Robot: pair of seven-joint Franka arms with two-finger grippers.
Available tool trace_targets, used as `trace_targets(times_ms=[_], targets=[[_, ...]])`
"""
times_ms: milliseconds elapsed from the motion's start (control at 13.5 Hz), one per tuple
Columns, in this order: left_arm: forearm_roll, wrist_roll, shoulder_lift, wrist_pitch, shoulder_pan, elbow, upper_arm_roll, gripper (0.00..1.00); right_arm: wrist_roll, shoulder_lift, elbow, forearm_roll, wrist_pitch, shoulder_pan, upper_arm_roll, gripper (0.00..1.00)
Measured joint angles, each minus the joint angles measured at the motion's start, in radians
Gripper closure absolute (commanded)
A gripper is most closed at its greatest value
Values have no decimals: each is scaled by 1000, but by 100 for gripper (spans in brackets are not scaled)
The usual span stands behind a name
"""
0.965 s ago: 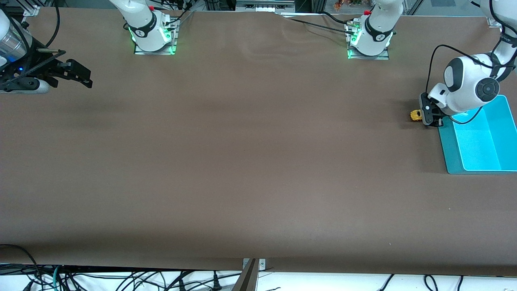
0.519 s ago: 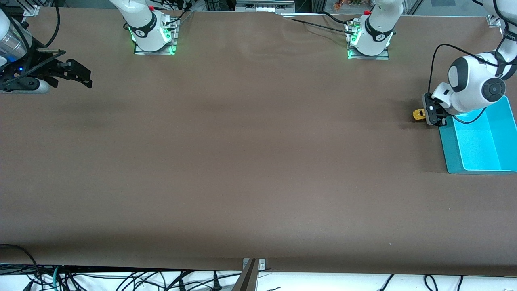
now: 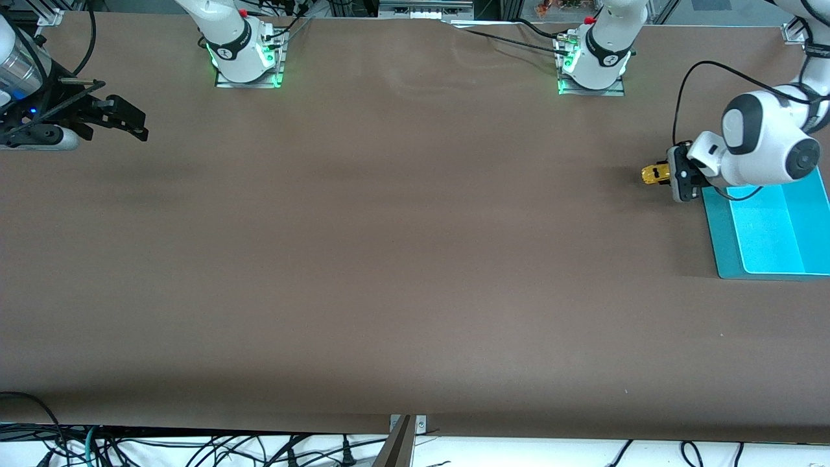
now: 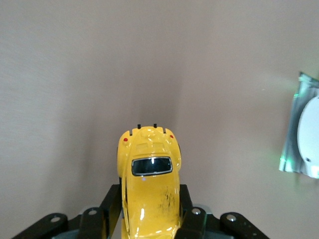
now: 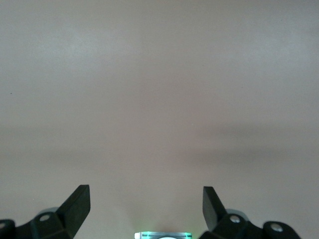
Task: Wind and store yellow beetle car
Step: 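Carry the car over the teal tray and lower it inside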
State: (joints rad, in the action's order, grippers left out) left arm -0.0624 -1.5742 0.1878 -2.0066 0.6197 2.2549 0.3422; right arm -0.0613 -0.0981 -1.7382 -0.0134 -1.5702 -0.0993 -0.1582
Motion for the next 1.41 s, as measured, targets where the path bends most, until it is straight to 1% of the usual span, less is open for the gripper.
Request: trace_targets(times_ms=[148,297,445,519,668,816,965,1039,1113,1187,1261,1336,1410], targets=[[-25,1,0,135,-5,-166,10,95,0,0,0,0,0,0,0,0],[-93,5,18,222,-3,-293,7,95,-1,0,0,0,0,0,0,0],[-222,6,63,264,5,-384,-5,94,-1,0,0,0,0,0,0,0],[-288,6,90,262,15,-409,-12,94,-1,0,0,0,0,0,0,0],[-366,0,153,202,66,-430,-19,93,-1,0,0,0,0,0,0,0],[-389,-28,228,97,130,-432,-24,93,-1,0,0,0,0,0,0,0],[-434,-40,301,-1,169,-432,-25,92,-1,0,0,0,0,0,0,0],[-452,-40,333,-46,185,-433,-25,91,-1,0,0,0,0,0,0,0],[-458,-41,363,-86,201,-433,-26,85,-2,0,0,0,0,0,0,0],[-462,-43,392,-117,218,-434,-26,76,-2,0,0,0,0,0,0,0],[-465,-44,413,-137,231,-435,-26,37,-2,0,0,0,0,0,0,0],[-466,-47,429,-152,241,-435,-26,0,-2,0,0,0,0,0,0,0],[-466,-53,436,-158,246,-437,-25,0,-2,0,0,0,0,0,0,0]])
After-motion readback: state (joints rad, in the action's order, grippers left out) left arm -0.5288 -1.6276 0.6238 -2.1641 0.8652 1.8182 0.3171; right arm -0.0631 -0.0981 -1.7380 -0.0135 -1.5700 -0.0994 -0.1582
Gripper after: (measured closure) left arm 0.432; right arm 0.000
